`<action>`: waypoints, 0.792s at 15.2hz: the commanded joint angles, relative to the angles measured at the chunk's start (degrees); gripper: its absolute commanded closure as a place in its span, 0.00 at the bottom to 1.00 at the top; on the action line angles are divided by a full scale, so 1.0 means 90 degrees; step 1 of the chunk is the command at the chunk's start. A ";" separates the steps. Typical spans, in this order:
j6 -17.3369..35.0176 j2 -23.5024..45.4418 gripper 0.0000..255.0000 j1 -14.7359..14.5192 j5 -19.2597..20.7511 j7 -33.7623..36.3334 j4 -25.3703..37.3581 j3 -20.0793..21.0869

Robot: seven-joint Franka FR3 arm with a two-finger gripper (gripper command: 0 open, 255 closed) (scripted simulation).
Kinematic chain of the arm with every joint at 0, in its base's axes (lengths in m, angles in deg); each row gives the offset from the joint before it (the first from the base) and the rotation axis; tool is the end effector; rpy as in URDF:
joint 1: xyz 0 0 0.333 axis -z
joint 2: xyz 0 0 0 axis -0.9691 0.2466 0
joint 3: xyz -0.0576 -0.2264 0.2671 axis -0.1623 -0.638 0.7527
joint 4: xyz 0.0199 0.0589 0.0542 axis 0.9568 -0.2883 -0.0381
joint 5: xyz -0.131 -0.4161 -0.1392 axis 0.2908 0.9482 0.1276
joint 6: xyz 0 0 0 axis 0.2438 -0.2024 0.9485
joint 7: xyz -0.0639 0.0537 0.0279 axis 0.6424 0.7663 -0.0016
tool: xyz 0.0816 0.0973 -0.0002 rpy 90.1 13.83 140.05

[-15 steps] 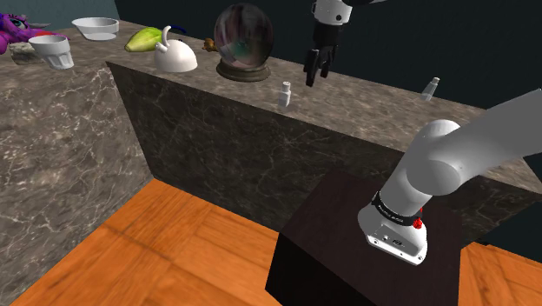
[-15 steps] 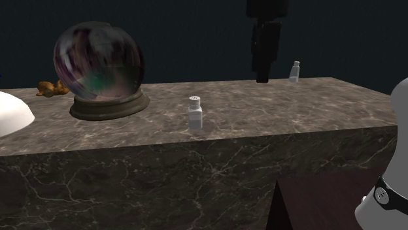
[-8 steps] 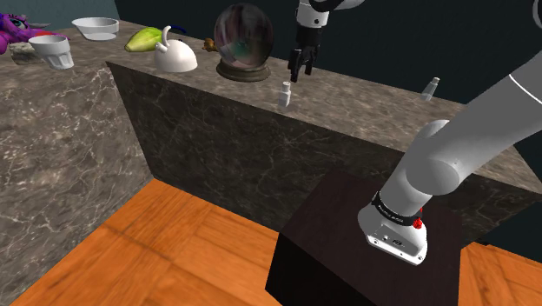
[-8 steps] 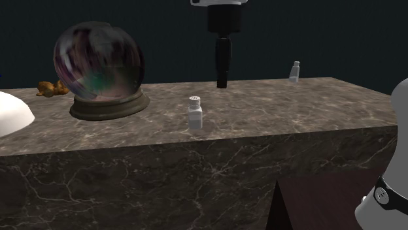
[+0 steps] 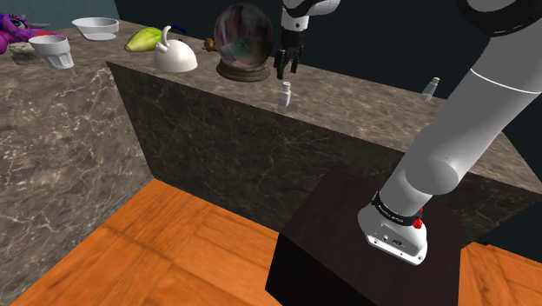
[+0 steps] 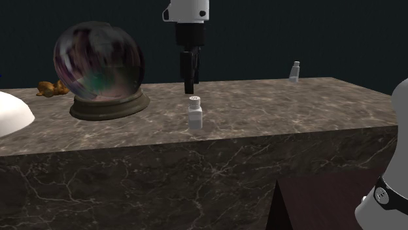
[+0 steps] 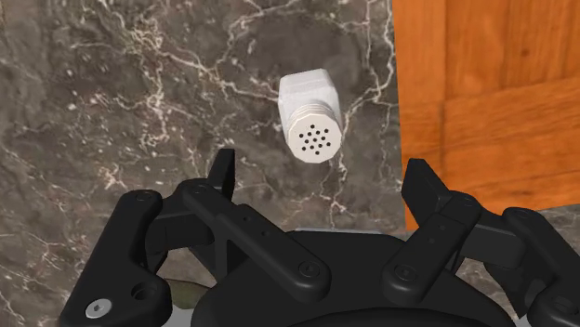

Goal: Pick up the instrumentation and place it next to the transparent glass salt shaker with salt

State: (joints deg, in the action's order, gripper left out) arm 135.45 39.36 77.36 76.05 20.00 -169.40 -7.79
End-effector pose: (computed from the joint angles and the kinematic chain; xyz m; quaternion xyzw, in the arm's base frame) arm 0.5934 -0.1362 0.4755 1.0000 -0.0010 -0.0008 0.0037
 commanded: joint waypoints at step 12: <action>0.0587 0.0261 0.00 0.0010 -0.0054 -0.0040 -0.0326 -0.0012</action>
State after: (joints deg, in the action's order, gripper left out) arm 140.71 41.70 77.45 75.57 19.64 -172.33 -7.89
